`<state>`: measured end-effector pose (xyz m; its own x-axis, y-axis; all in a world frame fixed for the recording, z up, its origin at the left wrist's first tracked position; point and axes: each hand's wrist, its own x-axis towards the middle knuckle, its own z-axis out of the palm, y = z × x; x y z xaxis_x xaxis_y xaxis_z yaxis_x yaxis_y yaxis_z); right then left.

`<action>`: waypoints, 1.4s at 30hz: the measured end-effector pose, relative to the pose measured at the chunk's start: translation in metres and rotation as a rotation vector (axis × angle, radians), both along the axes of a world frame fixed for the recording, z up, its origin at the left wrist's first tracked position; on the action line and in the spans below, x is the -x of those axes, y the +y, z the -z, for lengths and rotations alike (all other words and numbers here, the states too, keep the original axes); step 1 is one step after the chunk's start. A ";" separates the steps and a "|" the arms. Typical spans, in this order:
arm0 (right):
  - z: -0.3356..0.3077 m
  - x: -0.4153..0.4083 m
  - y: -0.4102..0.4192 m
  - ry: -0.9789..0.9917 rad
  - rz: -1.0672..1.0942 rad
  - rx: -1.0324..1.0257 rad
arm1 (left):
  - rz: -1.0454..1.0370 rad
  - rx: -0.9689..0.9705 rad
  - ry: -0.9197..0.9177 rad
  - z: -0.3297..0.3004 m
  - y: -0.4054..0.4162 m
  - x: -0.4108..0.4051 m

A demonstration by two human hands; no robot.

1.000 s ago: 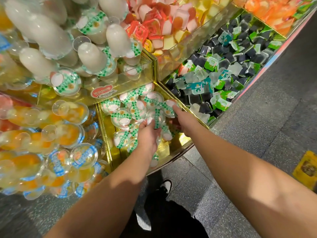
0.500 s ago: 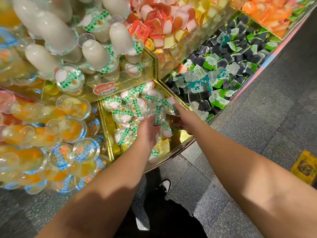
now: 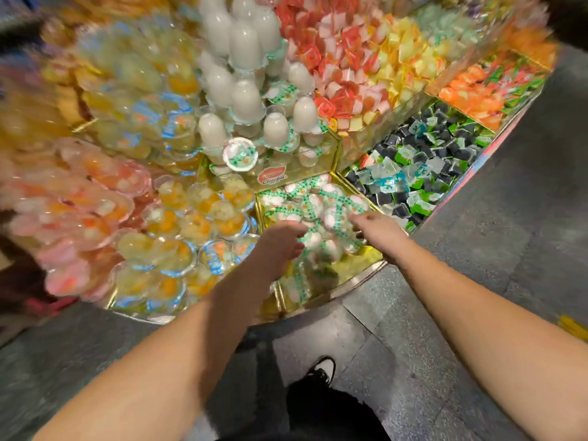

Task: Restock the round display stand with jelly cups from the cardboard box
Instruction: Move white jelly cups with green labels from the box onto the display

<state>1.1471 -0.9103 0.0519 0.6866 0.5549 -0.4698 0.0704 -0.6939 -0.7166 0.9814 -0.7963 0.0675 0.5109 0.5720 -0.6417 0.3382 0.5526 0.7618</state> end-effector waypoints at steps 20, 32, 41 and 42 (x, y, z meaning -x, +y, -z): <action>-0.120 0.533 0.232 -0.489 -1.160 -0.204 | -0.119 -0.825 0.739 -0.105 0.128 0.597; -0.046 0.684 0.414 -0.375 -1.421 -0.077 | -0.120 -0.778 0.935 -0.058 0.283 0.730; -0.008 0.733 0.587 -0.389 -1.376 -0.011 | -0.120 -0.645 0.916 -0.024 0.458 0.784; -0.005 0.737 0.604 -0.420 -1.366 0.018 | -0.115 -0.631 0.920 -0.021 0.473 0.789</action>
